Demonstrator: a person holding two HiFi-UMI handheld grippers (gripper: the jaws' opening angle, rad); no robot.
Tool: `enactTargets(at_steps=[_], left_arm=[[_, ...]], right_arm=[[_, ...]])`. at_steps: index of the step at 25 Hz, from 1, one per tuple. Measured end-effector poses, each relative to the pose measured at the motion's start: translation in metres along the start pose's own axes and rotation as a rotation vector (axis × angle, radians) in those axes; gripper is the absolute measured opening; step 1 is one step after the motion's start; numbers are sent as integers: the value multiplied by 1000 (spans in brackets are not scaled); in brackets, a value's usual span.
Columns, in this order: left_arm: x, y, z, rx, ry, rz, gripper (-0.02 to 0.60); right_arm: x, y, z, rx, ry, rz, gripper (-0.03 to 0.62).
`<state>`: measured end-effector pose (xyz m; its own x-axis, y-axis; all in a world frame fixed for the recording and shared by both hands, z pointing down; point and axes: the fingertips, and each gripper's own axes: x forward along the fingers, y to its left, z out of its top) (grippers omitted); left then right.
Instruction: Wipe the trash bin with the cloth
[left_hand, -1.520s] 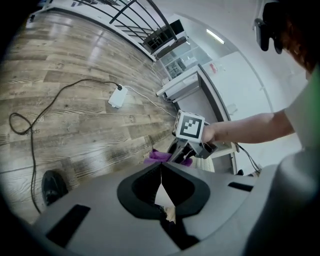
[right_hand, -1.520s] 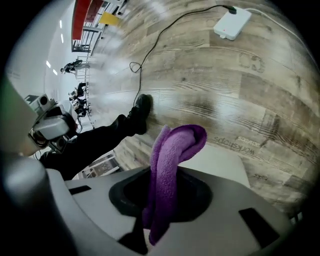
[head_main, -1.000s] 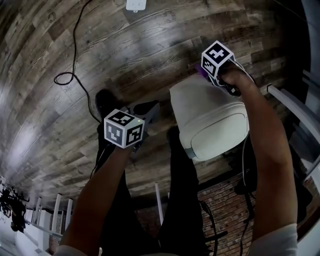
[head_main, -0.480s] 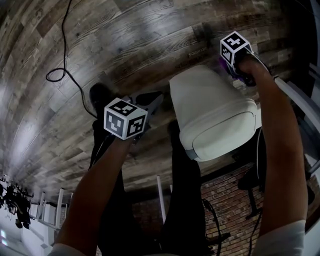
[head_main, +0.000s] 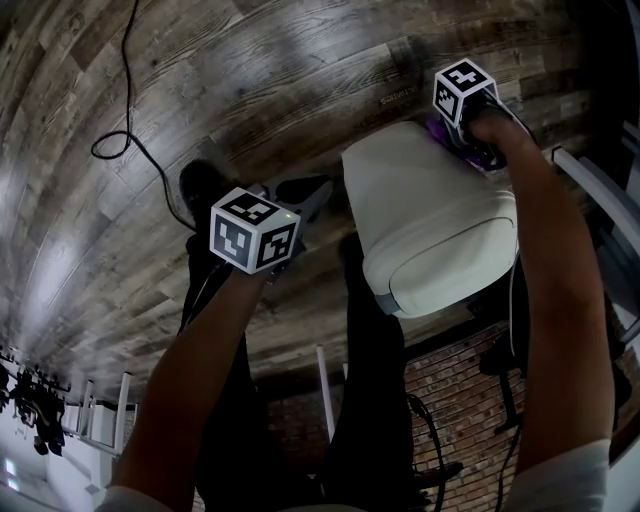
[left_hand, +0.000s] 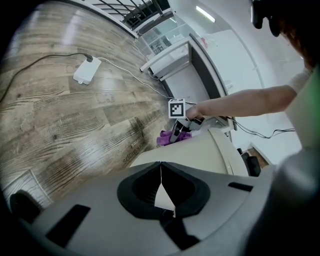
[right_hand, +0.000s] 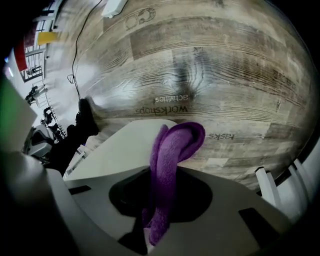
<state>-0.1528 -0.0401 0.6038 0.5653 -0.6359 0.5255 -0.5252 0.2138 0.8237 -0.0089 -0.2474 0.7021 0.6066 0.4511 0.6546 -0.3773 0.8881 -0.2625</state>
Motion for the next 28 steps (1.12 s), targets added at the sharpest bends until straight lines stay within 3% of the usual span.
enactTargets(at_steps=[10,28], left_arm=[[-12,1,-1,-14,-28,-5,3],[-69,40,-14,-79,-103,50,3]], right_arm=[[-1,37,14,-59,16,-49,76],[63,215,36,-254,138,36,75]])
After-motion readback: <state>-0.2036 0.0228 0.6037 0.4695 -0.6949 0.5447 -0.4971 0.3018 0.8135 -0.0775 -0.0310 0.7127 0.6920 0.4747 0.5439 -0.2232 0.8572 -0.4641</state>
